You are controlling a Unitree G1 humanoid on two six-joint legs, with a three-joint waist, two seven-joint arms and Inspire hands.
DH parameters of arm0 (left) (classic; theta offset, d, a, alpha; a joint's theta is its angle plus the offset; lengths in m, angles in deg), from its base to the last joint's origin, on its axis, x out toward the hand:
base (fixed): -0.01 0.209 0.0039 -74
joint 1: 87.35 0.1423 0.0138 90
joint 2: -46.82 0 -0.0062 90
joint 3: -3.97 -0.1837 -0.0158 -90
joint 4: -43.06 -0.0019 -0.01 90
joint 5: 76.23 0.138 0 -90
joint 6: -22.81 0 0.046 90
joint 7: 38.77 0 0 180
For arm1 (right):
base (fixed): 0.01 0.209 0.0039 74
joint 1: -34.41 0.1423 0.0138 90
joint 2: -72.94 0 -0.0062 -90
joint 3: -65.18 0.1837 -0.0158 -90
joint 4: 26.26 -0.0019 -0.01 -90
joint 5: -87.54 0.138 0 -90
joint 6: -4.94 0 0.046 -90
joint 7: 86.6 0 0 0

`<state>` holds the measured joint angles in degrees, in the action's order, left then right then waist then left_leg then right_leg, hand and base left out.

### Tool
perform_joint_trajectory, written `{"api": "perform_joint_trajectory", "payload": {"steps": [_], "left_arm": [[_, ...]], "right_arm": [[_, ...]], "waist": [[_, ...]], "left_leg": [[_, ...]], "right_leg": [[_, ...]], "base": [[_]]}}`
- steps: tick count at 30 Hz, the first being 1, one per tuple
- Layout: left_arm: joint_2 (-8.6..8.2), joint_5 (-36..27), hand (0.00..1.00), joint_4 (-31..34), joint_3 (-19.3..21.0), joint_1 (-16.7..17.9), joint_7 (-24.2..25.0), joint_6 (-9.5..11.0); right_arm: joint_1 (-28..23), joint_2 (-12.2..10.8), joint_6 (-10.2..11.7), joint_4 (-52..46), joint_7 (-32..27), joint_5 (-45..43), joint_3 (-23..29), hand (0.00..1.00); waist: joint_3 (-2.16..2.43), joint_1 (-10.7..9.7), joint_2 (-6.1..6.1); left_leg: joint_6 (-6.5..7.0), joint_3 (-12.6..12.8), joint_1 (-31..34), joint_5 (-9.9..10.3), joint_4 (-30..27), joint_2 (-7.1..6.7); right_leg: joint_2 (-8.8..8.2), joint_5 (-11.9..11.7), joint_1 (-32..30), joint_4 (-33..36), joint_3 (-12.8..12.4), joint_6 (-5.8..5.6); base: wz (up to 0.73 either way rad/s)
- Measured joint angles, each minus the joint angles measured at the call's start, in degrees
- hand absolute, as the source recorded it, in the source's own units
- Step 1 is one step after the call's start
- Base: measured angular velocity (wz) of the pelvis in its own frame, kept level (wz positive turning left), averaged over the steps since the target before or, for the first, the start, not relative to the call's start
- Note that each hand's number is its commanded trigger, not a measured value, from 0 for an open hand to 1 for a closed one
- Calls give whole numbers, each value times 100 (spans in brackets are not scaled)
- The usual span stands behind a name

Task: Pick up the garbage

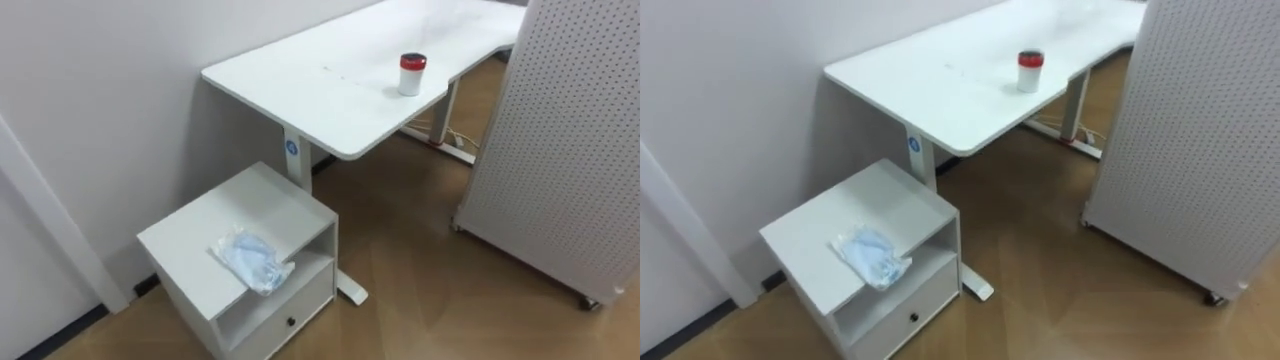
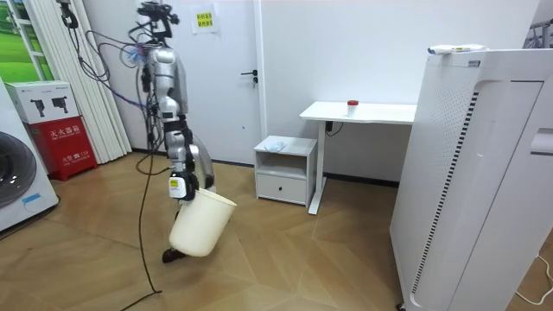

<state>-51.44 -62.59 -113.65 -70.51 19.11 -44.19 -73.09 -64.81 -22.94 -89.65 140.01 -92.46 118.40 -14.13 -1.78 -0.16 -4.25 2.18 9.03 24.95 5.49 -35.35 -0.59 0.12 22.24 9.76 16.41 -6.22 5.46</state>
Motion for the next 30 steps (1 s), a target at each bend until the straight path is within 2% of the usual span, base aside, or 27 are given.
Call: {"api": "perform_joint_trajectory", "payload": {"steps": [1,2,3,4,5,6,7,8,9,10,11,12,13,14,15,17,18,20,21,22,23,24,25,26,27,29,30], "left_arm": [[-59,-61,0,-5,-12,19,49,-18],[-68,-62,0,-6,-14,23,78,-10],[-39,-60,0,-28,15,32,82,-11],[-39,-61,0,-22,2,-54,76,0],[-46,-62,0,-24,-19,-125,76,0],[-36,-63,0,-25,-97,-237,63,0],[-17,-60,0,-22,-145,-454,44,0],[-9,-81,0,-14,-188,-562,12,6],[-5,-148,0,23,-272,-723,-102,22],[11,-184,0,28,-377,-910,-234,67],[15,-182,0,30,-408,-988,-297,109],[31,-157,0,64,-480,-1083,-412,205],[46,-166,0,155,-518,-1145,-518,259],[45,-165,0,174,-523,-1186,-573,296],[43,-164,0,211,-582,-1268,-668,362],[45,-171,0,303,-768,-1391,-749,486],[42,-154,0,419,-921,-1475,-795,516],[11,-154,0,580,-1158,-1569,-822,591],[-11,-153,0,609,-1256,-1660,-826,654],[-13,-123,0,651,-1355,-1738,-860,689],[-21,-45,0,683,-1388,-1779,-888,709],[-45,23,0,767,-1476,-1848,-966,749],[-56,88,0,827,-1507,-1910,-1044,841],[-55,120,0,849,-1505,-1952,-1079,866],[-54,214,0,924,-1504,-2045,-1166,867],[-41,230,0,973,-1509,-2258,-1317,906],[-25,230,0,971,-1515,-2394,-1428,1008]], "right_arm": [[-77,105,-44,-125,-30,2,0,100],[-124,126,-50,-197,-41,-17,0,100],[-137,82,-54,-221,-92,-157,-3,100],[-134,44,-54,-247,-80,-329,3,100],[-83,42,-46,-257,-89,-390,7,100],[30,51,-33,-273,-122,-433,1,100],[99,52,-16,-293,-163,-437,-3,100],[144,48,-14,-311,-175,-432,-12,100],[251,46,-2,-344,-204,-408,-53,100],[303,33,18,-406,-234,-402,-64,100],[303,28,28,-455,-235,-404,-65,100],[318,12,51,-540,-229,-414,-65,100],[367,-30,130,-604,-224,-387,-78,100],[383,-49,161,-663,-222,-355,-90,100],[412,-72,208,-747,-188,-276,-104,100],[468,-66,259,-748,-121,-154,-227,100],[489,-67,334,-747,-56,-106,-356,100],[584,-60,442,-734,5,13,-514,100],[639,-67,494,-709,69,17,-555,100],[660,-76,577,-687,129,16,-643,100],[676,-82,640,-655,159,14,-719,100],[724,-85,705,-592,196,14,-782,100],[790,-98,757,-487,237,7,-840,100],[822,-109,774,-457,260,10,-857,100],[928,-113,822,-397,325,7,-937,100],[1093,-111,842,-243,430,4,-1042,100],[1175,-108,846,-173,466,4,-1144,100]], "waist": [[94,0,114],[101,29,145],[163,89,57],[188,61,-29],[198,66,-63],[157,64,-91],[165,49,-26],[160,74,-40],[132,64,-87],[123,40,-106],[139,48,-80],[134,56,-72],[154,66,22],[149,70,47],[142,33,99],[121,33,150],[118,11,149],[97,26,190],[87,24,207],[90,12,214],[87,1,217],[104,-32,206],[108,-46,206],[109,-46,203],[87,-70,243],[83,-114,283],[82,-113,289]], "left_leg": [[-14,-20,-34,0,608,17],[56,-7,-15,-96,783,20],[197,70,10,4,554,-67],[300,171,-18,117,459,-133],[337,186,-22,193,402,-165],[410,224,-61,333,320,-251],[472,256,-107,472,255,-324],[503,292,-138,529,248,-353],[566,308,-230,601,292,-444],[636,301,-374,653,393,-563],[661,293,-461,668,468,-619],[709,264,-648,698,615,-665],[738,222,-820,736,775,-669],[738,182,-897,732,854,-667],[760,129,-1044,714,983,-654],[782,63,-1180,728,1073,-625],[783,-40,-1231,726,1143,-606],[772,-145,-1239,731,1189,-515],[755,-236,-1263,723,1263,-477],[736,-345,-1261,716,1305,-459],[725,-401,-1259,714,1322,-452],[700,-510,-1268,701,1375,-440],[667,-555,-1270,706,1408,-431],[650,-576,-1264,716,1415,-433],[621,-618,-1262,715,1450,-403],[582,-673,-1285,692,1569,-386],[555,-674,-1342,675,1641,-377]], "right_leg": [[25,97,70,8,69,-112],[27,188,135,22,125,-147],[-128,398,167,87,183,-222],[-268,442,153,232,387,-376],[-326,441,129,333,504,-440],[-450,444,119,543,714,-552],[-563,426,79,825,902,-637],[-629,410,-23,1099,968,-673],[-725,302,-276,1717,1059,-854],[-882,28,-581,2470,1115,-904],[-945,-171,-721,2839,1118,-905],[-1034,-686,-1016,3467,1114,-910],[-1120,-837,-1371,3987,1115,-895],[-1119,-789,-1538,4154,1143,-888],[-1133,-632,-1822,4248,1242,-872],[-1107,-420,-2225,4008,1289,-865],[-1044,-340,-2458,3582,1292,-851],[-913,-340,-2700,2745,1286,-830],[-850,-411,-2756,2044,1299,-812],[-803,-601,-2749,1302,1277,-823],[-785,-773,-2734,976,1257,-848],[-755,-1156,-2691,586,1288,-844],[-689,-1536,-2580,358,1358,-784],[-696,-1754,-2547,281,1396,-873],[-668,-1802,-2506,178,1450,-888],[-613,-1808,-2468,63,1462,-880],[-598,-1812,-2442,9,1463,-869]], "base": [[-46],[-27],[-18],[-15],[3],[8],[6],[6],[6],[11],[9],[-8],[-11],[0],[13],[23],[26],[24],[30],[35],[42],[40],[34],[18],[12],[5],[-3]]}}
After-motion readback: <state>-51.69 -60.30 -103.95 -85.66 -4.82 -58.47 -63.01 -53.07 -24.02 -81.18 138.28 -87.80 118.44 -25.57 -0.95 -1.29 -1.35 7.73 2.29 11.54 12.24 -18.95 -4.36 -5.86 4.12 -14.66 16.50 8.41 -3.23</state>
